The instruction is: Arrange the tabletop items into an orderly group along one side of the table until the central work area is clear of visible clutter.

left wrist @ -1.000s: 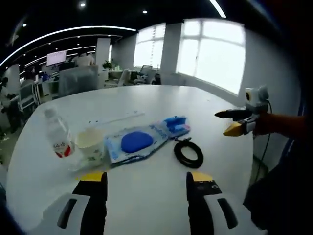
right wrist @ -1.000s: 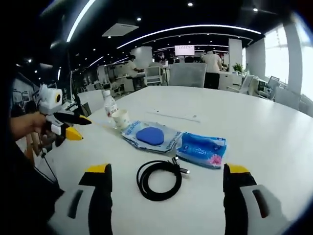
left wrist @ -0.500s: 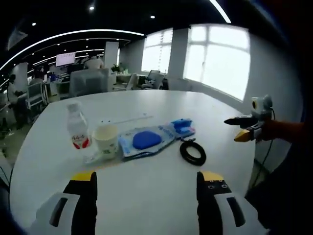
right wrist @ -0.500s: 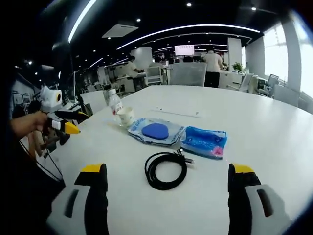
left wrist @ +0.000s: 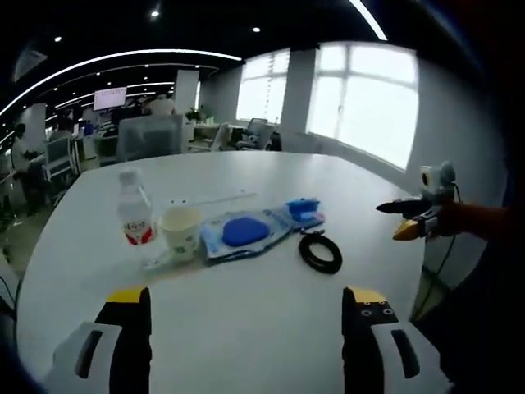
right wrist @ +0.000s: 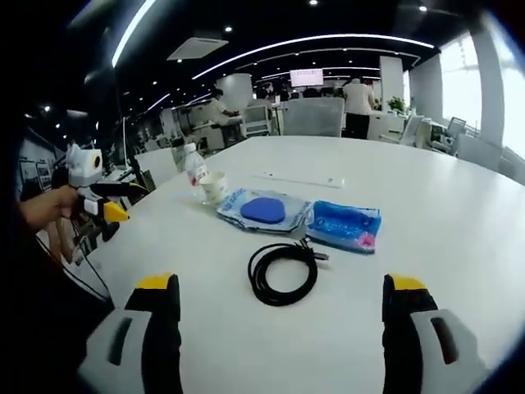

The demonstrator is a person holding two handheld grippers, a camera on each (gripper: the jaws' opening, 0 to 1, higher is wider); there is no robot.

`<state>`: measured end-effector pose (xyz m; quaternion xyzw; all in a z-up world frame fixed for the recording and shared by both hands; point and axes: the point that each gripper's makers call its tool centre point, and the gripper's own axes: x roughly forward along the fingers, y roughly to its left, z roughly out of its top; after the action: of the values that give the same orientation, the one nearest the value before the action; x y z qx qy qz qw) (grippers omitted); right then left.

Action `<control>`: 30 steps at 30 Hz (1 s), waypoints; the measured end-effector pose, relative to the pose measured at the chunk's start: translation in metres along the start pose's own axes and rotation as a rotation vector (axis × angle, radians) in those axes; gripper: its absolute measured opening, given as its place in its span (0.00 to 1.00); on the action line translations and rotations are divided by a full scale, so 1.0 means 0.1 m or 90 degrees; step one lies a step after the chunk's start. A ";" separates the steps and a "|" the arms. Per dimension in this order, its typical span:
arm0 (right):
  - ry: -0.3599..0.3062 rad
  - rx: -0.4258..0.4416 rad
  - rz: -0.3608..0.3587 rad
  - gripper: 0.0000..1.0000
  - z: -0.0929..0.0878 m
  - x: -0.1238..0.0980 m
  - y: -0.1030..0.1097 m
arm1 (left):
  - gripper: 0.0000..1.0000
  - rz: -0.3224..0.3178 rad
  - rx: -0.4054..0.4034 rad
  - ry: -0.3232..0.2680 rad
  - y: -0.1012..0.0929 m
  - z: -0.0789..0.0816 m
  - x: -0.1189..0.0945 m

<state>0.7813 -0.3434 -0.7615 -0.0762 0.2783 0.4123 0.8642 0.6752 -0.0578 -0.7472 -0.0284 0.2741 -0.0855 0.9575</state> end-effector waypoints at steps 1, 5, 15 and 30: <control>0.008 -0.004 -0.001 1.00 -0.02 0.00 0.00 | 0.96 0.000 -0.002 0.002 0.01 0.00 -0.01; 0.016 -0.009 0.004 1.00 -0.03 0.00 0.03 | 0.98 -0.005 -0.006 -0.002 0.02 0.03 -0.03; -0.005 -0.007 0.017 1.00 0.05 -0.05 0.04 | 1.00 -0.028 0.019 0.001 0.05 0.03 -0.09; 0.005 -0.025 0.018 1.00 0.03 -0.10 0.06 | 0.99 -0.045 0.023 0.005 0.02 0.02 -0.05</control>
<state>0.7733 -0.3449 -0.7529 -0.0910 0.2742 0.4297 0.8555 0.6723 -0.0552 -0.7428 -0.0205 0.2750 -0.1240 0.9532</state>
